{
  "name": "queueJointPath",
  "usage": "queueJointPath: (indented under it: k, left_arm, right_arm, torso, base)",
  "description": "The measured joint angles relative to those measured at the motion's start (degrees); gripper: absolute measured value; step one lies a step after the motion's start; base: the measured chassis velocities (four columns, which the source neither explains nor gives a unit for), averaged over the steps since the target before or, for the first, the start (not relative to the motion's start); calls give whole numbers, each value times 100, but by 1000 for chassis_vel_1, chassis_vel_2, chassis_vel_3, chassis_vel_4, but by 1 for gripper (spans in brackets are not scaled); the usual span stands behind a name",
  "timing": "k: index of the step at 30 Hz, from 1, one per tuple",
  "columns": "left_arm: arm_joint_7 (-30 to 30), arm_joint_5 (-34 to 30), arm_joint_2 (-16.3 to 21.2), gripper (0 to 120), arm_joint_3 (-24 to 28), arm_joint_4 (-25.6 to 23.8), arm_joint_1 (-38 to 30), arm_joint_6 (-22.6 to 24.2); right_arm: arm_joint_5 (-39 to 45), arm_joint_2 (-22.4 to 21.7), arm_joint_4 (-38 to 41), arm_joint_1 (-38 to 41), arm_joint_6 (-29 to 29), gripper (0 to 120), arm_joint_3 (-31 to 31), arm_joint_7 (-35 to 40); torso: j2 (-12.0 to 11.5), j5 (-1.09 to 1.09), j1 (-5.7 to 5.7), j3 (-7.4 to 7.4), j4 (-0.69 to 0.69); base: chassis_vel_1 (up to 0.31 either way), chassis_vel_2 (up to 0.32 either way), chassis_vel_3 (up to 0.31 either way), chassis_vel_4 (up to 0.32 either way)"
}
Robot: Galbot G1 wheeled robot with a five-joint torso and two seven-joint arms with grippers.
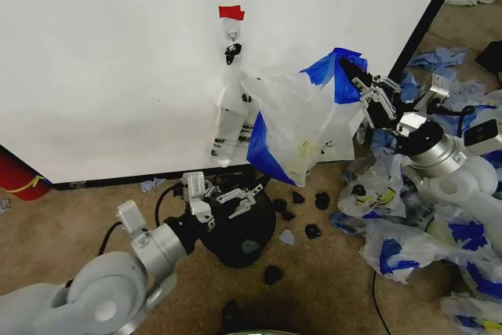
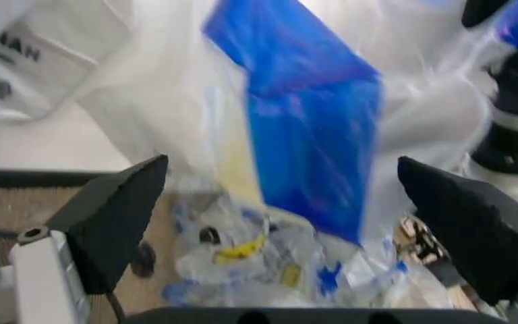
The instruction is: Pick up the garbage bag from the wall and place it over the trash bin.
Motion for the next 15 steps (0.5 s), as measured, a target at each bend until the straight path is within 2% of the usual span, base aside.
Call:
queueJointPath:
  k: [6, 15]
  left_arm:
    - [118, 72, -168, 100, -75, 163, 8, -149]
    - [158, -98, -366, 100, -204, 24, 19, -88]
  right_arm:
    - [-20, -59, 36, -44, 0, 0, -1, 20]
    - [-101, -64, -12, -95, 10, 0, 1, 20]
  torso:
    - [0, 1, 0, 0, 0]
    - [0, 1, 0, 0, 0]
  base:
    - [0, 0, 0, 0]
    - [0, 0, 0, 0]
